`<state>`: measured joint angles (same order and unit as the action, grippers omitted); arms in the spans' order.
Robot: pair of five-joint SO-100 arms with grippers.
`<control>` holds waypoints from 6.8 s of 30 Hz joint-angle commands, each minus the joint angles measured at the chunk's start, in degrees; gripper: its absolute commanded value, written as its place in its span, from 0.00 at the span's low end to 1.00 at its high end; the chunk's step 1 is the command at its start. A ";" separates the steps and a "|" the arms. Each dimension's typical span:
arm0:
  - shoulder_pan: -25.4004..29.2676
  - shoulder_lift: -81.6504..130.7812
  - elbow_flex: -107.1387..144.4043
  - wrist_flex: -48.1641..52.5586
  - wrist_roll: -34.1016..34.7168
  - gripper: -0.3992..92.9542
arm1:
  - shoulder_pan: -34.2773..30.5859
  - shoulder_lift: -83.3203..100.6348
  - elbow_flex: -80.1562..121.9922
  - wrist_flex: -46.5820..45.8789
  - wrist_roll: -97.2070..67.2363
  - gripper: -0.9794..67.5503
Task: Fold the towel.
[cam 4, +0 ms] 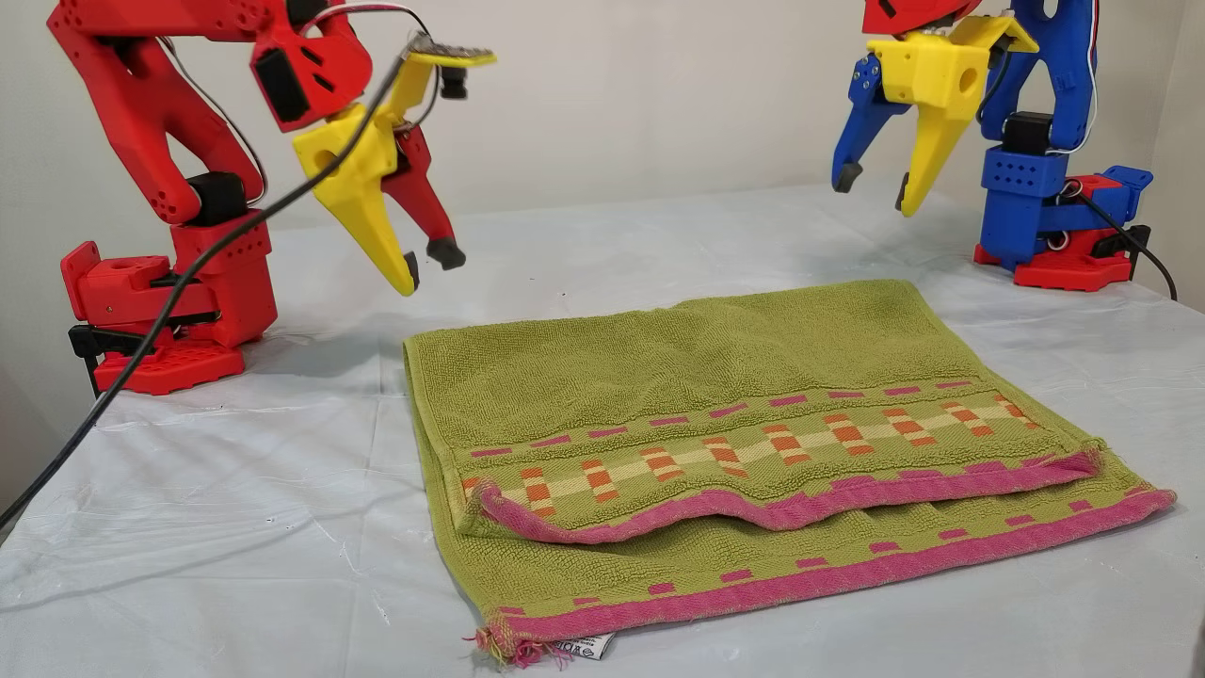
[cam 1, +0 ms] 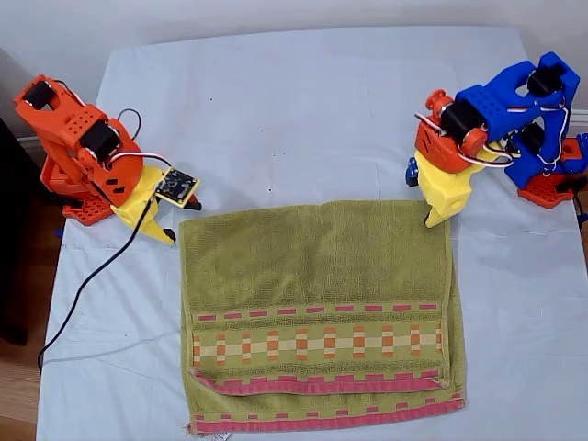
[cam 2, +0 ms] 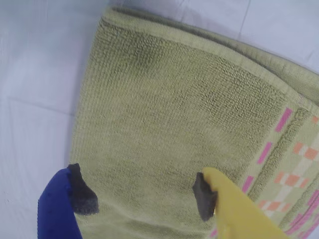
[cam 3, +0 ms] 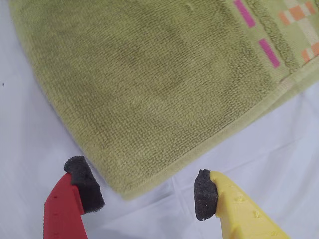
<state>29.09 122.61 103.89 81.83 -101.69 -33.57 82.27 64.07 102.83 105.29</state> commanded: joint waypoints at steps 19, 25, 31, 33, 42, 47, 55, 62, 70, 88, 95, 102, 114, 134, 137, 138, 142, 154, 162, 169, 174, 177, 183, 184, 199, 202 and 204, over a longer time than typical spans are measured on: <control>-9.67 -8.17 -2.46 -0.97 -15.56 0.49 | 2.37 16.52 26.28 -3.25 9.58 0.60; -9.40 -10.90 1.14 -6.24 -18.37 0.48 | 1.85 16.17 26.37 -4.83 13.18 0.60; -8.70 -10.11 3.16 -7.29 -20.21 0.47 | 1.93 9.76 18.19 -5.54 16.35 0.59; -8.53 -9.67 4.04 -7.82 -20.57 0.47 | 1.93 5.45 13.54 -4.39 16.52 0.59; -7.91 -8.35 7.21 -9.93 -21.71 0.46 | 0.70 3.08 18.11 -11.25 23.29 0.59; -7.82 -8.00 8.44 -10.99 -22.15 0.46 | 0.53 9.05 32.17 -25.05 24.87 0.67; -8.00 -6.86 10.37 -11.51 -22.24 0.46 | 1.32 8.44 34.98 -28.65 23.82 0.74; -7.73 -6.86 11.69 -11.95 -24.08 0.46 | 2.02 6.94 32.78 -28.39 22.15 0.73; -8.17 -8.35 15.03 -18.11 -23.47 0.45 | 3.34 1.76 30.32 -29.27 20.83 0.70; -10.63 -9.76 19.60 -26.72 -19.86 0.17 | 3.34 5.62 43.77 -40.17 20.83 0.47; -10.81 -8.09 20.48 -24.87 -20.92 0.00 | 3.16 5.45 44.30 -40.69 20.92 0.01; -10.90 -10.63 12.04 -14.94 -19.25 0.00 | 2.72 4.92 42.10 -39.20 20.13 0.01; -1.58 -3.87 -0.18 2.02 -18.54 0.00 | -0.88 -0.09 7.29 -5.10 18.63 0.02; 14.06 -32.52 -45.97 9.49 -8.79 0.00 | -13.97 -20.74 -34.28 0.35 21.18 0.02; 15.12 -38.67 -55.02 10.72 -6.94 0.00 | -15.56 -23.29 -39.81 0.35 21.36 0.02; 15.82 -40.87 -58.71 12.13 -6.50 0.00 | -16.08 -24.17 -41.31 0.35 21.45 0.02; 18.54 -51.86 -81.47 23.47 -6.77 0.00 | -18.02 -28.04 -47.11 0.35 22.59 0.02; 25.31 -82.00 -131.57 36.39 -8.53 0.00 | -22.24 -45.53 -72.25 0.35 24.17 0.02; 26.72 -82.44 -131.57 33.84 -6.06 0.00 | -24.70 -48.25 -75.67 -0.09 25.75 0.02; 27.77 -83.94 -131.57 31.38 -6.24 0.00 | -24.96 -49.75 -75.67 -1.93 25.14 0.02; 27.95 -85.43 -131.57 29.18 -5.45 0.00 | -26.54 -51.50 -75.76 -3.69 25.93 0.02; 27.95 -86.31 -131.57 28.04 -5.36 0.00 | -27.60 -51.94 -75.76 -4.66 26.72 0.02; 29.09 -89.30 -131.57 27.16 -6.50 0.00 | -29.09 -53.61 -75.76 -7.65 27.69 0.02; 29.18 -89.56 -131.57 26.63 -6.15 0.00 | -29.09 -53.79 -75.76 -8.00 27.42 0.02; 29.18 -93.16 -131.66 21.36 -2.72 0.06 | -29.97 -57.39 -75.76 -12.83 27.86 0.02; 29.09 -93.52 -131.57 21.27 -1.85 0.11 | -30.50 -58.01 -75.85 -13.01 27.95 0.34; 29.18 -93.78 -131.57 21.71 -1.85 0.17 | -30.76 -58.27 -75.85 -13.54 27.51 0.46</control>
<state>58.62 26.98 -23.47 104.24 -103.71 -63.37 20.57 -6.06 90.97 132.36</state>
